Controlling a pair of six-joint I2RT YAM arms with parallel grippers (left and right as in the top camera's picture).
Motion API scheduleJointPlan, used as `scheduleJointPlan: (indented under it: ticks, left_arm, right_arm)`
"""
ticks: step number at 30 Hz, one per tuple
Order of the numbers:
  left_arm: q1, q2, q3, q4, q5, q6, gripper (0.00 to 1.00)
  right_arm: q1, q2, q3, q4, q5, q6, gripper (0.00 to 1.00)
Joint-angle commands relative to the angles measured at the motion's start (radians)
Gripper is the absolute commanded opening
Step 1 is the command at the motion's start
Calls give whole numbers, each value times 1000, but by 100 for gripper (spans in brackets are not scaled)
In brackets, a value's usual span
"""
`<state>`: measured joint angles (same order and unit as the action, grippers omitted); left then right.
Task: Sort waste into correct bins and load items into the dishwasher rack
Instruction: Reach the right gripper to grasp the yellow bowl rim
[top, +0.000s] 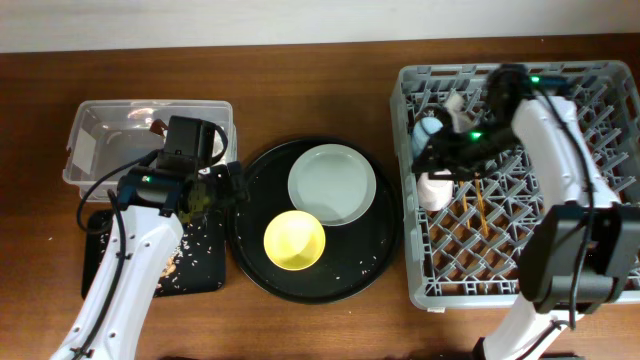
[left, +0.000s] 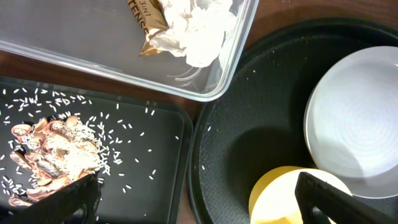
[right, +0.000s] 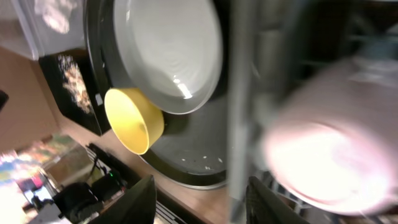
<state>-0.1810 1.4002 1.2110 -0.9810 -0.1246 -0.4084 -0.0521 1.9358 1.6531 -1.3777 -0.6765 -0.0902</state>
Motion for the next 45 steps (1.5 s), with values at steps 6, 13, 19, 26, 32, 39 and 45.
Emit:
scheduleJointPlan:
  ticks: [6, 13, 19, 26, 32, 39, 45]
  left_arm:
    - [3, -21, 13, -1, -11, 6, 99]
    - [4, -21, 13, 36, -23, 6, 99]
    - [4, -21, 14, 115, -156, 7, 99]
    - [4, -48, 15, 114, -437, 272, 99]
    - [4, -93, 15, 113, -568, 528, 99]
    - [4, -93, 15, 105, -579, 627, 99]
    - [4, -93, 15, 105, -571, 627, 99]
  right_arm:
    - [328, 6, 17, 124, 53, 44, 48]
    - [547, 6, 17, 191, 122, 159, 49]
    - [683, 6, 10, 205, 203, 213, 50]
    - [762, 6, -34, 279, 293, 303, 51]
    - [787, 6, -48, 317, 326, 317, 52]
    - [882, 6, -145, 450, 399, 317, 52]
    - [957, 6, -293, 702, 425, 317, 54]
